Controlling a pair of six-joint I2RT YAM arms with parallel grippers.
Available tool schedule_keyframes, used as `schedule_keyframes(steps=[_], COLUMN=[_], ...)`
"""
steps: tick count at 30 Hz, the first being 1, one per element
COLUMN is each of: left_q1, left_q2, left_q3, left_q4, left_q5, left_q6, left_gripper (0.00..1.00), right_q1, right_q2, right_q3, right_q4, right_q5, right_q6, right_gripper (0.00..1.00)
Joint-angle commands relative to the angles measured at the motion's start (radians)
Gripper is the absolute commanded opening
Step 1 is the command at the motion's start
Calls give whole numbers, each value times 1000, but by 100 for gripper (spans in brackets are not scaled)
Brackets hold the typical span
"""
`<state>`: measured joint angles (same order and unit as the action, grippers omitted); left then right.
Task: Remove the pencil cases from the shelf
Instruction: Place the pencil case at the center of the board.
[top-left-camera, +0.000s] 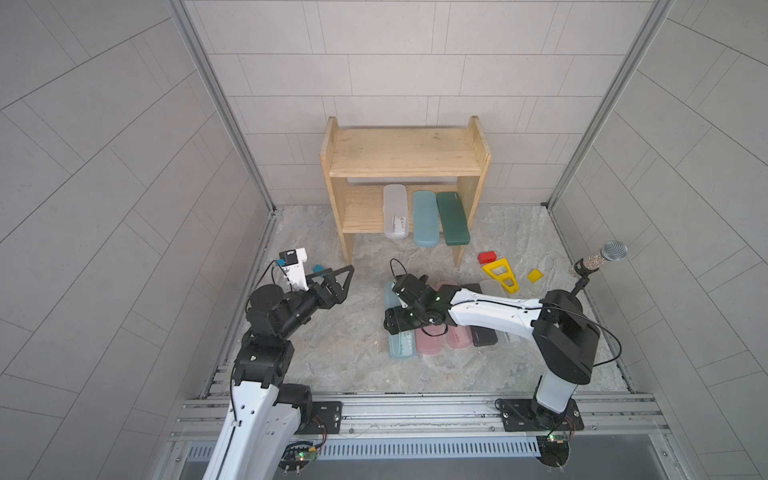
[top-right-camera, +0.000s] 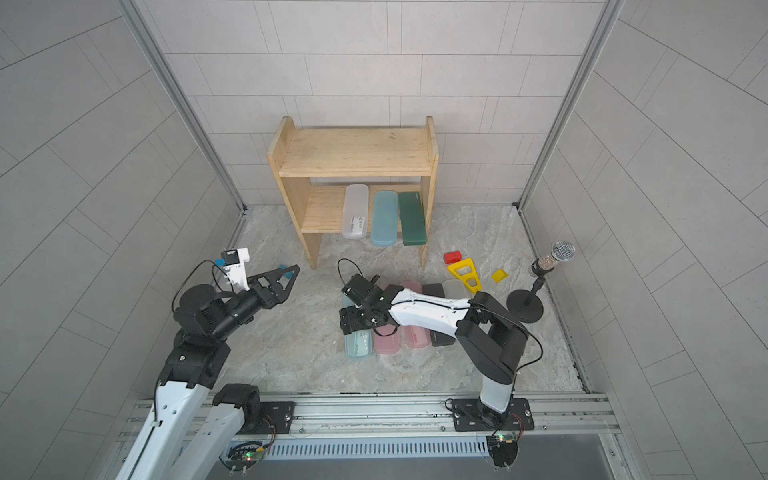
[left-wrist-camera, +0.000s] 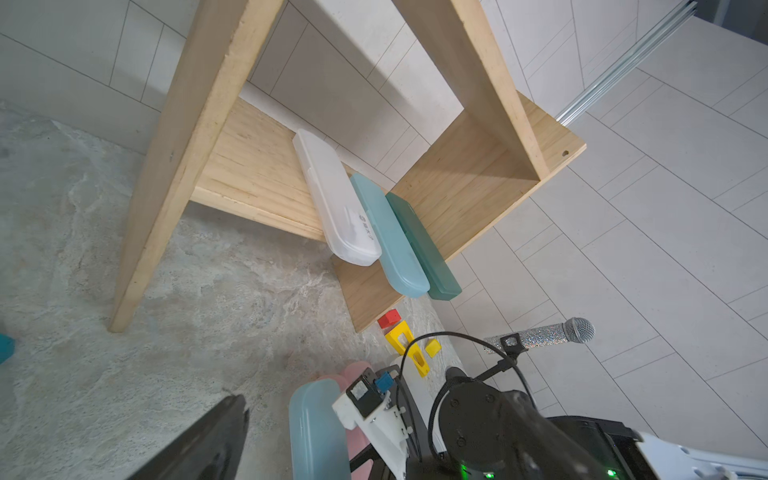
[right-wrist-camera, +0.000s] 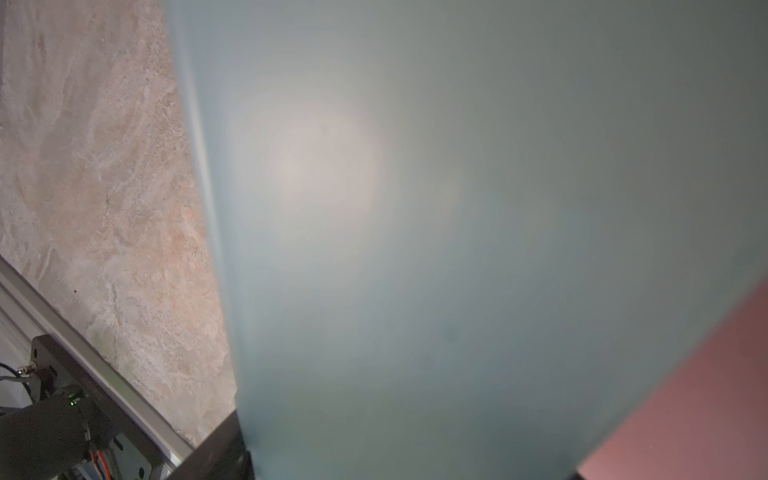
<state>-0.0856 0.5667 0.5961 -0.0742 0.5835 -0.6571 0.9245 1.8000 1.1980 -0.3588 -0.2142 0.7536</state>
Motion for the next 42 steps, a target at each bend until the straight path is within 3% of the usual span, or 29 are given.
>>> schedule_keyframes(steps=[1, 10, 19, 26, 31, 36, 42], left_q1=[1, 2, 1, 3, 4, -1, -62], left_q2=[8, 18, 30, 72, 114, 202, 294], left_q3=[-1, -2, 15, 84, 99, 72, 121], left_q4=[-31, -39, -33, -105, -43, 176, 187], left_q5=[-17, -12, -20, -75, -66, 8, -12], left_q6=[3, -4, -19, -62, -152, -338, -370], left_gripper=[100, 100, 100, 100, 100, 100, 100], right_q1=[-1, -16, -18, -15, -16, -51, -299], right_q2=[41, 89, 30, -74, -193, -419, -733], right_q3=[52, 60, 64, 70, 27, -94, -240], right_q4=[5, -22, -69, -77, -78, -73, -105], right_q5=[7, 63, 117, 149, 206, 291, 98], right_q6=[13, 14, -13, -46, -59, -43, -24], right_gripper=[60, 66, 100, 100, 100, 100, 100])
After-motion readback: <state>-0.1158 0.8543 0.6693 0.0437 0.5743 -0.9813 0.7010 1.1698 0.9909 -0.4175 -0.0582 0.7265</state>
